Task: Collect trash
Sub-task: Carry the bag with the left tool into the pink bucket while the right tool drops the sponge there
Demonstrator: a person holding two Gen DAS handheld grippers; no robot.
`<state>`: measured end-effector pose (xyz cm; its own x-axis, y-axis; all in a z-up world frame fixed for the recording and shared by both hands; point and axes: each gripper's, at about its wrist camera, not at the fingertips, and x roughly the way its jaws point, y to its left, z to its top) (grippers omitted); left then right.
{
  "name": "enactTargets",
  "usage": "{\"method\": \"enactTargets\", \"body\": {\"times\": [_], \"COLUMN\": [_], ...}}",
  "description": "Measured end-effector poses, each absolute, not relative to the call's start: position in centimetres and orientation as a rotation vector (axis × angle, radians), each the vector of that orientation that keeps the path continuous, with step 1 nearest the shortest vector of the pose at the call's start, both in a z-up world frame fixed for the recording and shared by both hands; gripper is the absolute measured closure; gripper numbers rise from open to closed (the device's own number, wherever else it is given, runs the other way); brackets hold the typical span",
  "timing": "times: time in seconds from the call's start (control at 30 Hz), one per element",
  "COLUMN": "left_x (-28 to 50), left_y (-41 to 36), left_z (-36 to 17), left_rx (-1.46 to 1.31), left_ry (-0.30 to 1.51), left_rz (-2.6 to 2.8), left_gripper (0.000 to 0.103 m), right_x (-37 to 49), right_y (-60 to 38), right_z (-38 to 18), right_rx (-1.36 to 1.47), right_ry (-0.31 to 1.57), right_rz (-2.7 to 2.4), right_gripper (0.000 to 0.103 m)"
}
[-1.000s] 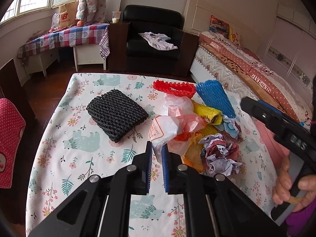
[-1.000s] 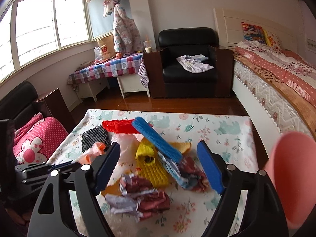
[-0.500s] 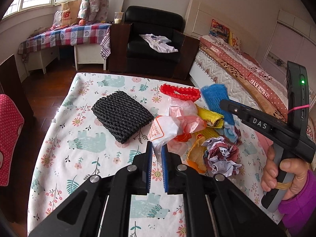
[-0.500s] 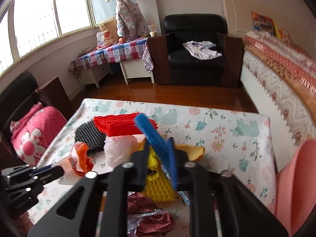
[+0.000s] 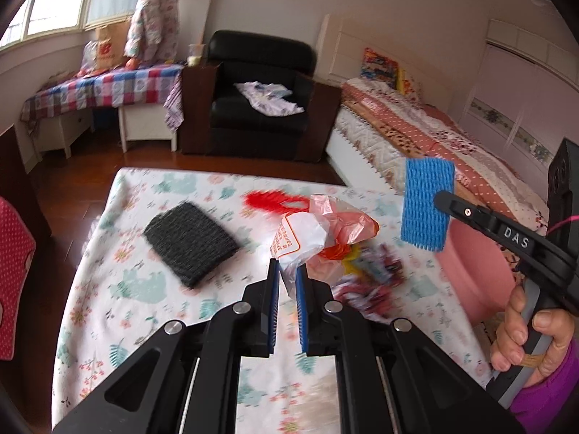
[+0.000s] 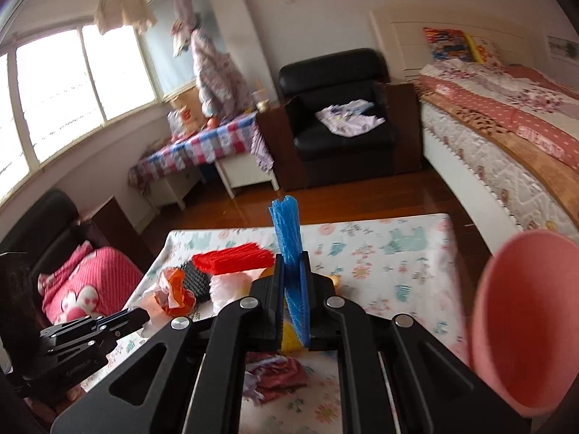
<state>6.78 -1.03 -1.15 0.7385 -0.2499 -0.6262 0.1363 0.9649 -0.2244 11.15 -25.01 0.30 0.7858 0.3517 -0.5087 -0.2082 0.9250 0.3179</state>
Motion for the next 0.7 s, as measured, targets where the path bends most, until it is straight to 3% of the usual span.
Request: {"method": "enactTargets", "body": {"times": [0.7], "left_x": [7.9], "left_y": [-19.8], "left_z": [1.9], "left_rx": [-0.020], "left_ry": [0.700], "left_rz": [-0.514], "left_gripper": [0.095], "right_x": [5.5], "right_y": [-39.5], "right_z": [-1.8], "right_rx": [0.307], "right_ry": [0.593], "right_rz": [-0.046], "right_gripper": [0.095]}}
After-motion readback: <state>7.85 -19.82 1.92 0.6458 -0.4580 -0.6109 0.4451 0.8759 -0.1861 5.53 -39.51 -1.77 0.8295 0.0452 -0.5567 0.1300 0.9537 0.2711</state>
